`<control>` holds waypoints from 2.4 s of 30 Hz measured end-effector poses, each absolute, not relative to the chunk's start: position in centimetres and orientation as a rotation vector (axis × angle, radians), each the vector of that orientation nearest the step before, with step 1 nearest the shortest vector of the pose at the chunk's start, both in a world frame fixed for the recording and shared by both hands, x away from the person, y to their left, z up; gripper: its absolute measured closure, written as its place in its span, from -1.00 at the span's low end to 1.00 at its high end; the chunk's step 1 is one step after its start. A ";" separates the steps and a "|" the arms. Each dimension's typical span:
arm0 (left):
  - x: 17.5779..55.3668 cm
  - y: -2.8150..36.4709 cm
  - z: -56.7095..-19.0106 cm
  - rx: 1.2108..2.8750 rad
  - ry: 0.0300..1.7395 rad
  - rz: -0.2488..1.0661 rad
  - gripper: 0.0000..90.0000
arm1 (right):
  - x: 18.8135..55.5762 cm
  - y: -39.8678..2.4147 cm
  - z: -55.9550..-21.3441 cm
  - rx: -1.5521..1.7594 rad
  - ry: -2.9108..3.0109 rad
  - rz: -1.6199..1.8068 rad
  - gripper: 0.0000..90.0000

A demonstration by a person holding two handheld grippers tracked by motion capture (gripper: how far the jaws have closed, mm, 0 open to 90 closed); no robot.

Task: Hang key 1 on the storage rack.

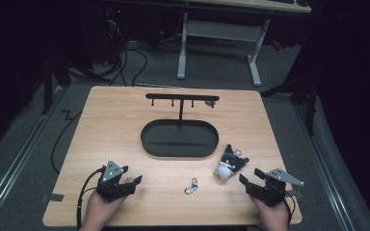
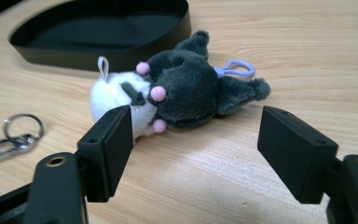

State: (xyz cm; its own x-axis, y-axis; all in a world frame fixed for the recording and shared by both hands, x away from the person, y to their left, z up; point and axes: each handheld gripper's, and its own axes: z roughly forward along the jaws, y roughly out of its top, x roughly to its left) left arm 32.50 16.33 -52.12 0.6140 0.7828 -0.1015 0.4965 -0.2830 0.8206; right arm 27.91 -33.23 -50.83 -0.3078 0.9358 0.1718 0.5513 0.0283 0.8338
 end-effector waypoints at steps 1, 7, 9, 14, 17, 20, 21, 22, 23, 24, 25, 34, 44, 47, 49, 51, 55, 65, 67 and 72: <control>32.5 16.4 -52.1 1.954 1.009 0.411 -0.25 | 28.0 -33.1 -50.9 1.498 1.893 1.189 -0.37; 32.5 16.0 -52.0 1.960 0.982 0.433 -0.24 | 28.0 -33.0 -51.2 1.497 1.914 1.155 -0.35; 32.4 15.8 -52.1 1.968 0.975 0.435 -0.25 | 28.0 -33.1 -51.2 1.495 1.910 1.159 -0.35; 32.2 15.8 -52.0 1.962 0.966 0.433 -0.24 | 28.2 -33.1 -51.1 1.495 1.905 1.166 -0.31; 32.2 15.8 -52.1 1.957 0.969 0.429 -0.24 | 28.2 -32.9 -50.9 1.477 1.916 1.169 -0.01; 31.9 15.7 -52.3 1.963 0.970 0.428 -0.24 | 28.1 -32.6 -50.5 1.452 1.936 1.196 0.18; 31.8 15.7 -52.3 1.960 0.969 0.429 -0.24 | 28.1 -32.4 -50.4 1.440 1.941 1.202 0.24; 31.7 15.7 -52.3 1.966 0.965 0.434 -0.24 | 28.1 -32.1 -50.2 1.416 1.944 1.207 0.31; 31.5 15.7 -52.2 1.969 0.963 0.437 -0.24 | 28.0 -31.8 -50.0 1.395 1.950 1.219 0.38; 31.5 15.7 -52.2 1.969 0.963 0.437 -0.24 | 28.0 -31.8 -50.0 1.395 1.950 1.219 0.38; 31.3 15.8 -52.3 1.968 0.961 0.438 -0.24 | 28.1 -31.5 -49.8 1.379 1.955 1.225 0.43; 30.6 16.5 -52.1 1.963 0.966 0.452 -0.24 | 29.2 -26.6 -49.6 1.242 2.100 1.229 1.00; 30.4 16.3 -52.3 1.981 0.959 0.454 -0.24 | 31.4 -24.0 -51.1 1.228 2.169 1.102 1.00; 30.4 16.1 -52.3 1.985 0.948 0.452 -0.24 | 31.4 -24.3 -51.2 1.248 2.165 1.095 1.00; 30.5 16.0 -52.2 1.987 0.941 0.451 -0.23 | 31.2 -24.6 -51.2 1.256 2.160 1.100 1.00; 30.6 15.8 -52.2 1.983 0.938 0.447 -0.23 | 31.1 -24.7 -51.2 1.255 2.157 1.096 1.00; 31.0 15.3 -52.1 1.985 0.917 0.437 -0.23 | 30.5 -25.4 -51.2 1.283 2.141 1.091 1.00; 31.7 13.5 -51.8 1.992 0.854 0.432 -0.23 | 28.9 -27.5 -51.2 1.338 2.086 1.070 1.00; 31.8 13.2 -51.7 1.991 0.842 0.435 -0.23 | 28.7 -28.0 -51.3 1.352 2.072 1.065 1.00; 32.0 12.8 -51.6 1.994 0.831 0.438 -0.22 | 28.3 -29.1 -51.3 1.391 2.041 1.055 1.00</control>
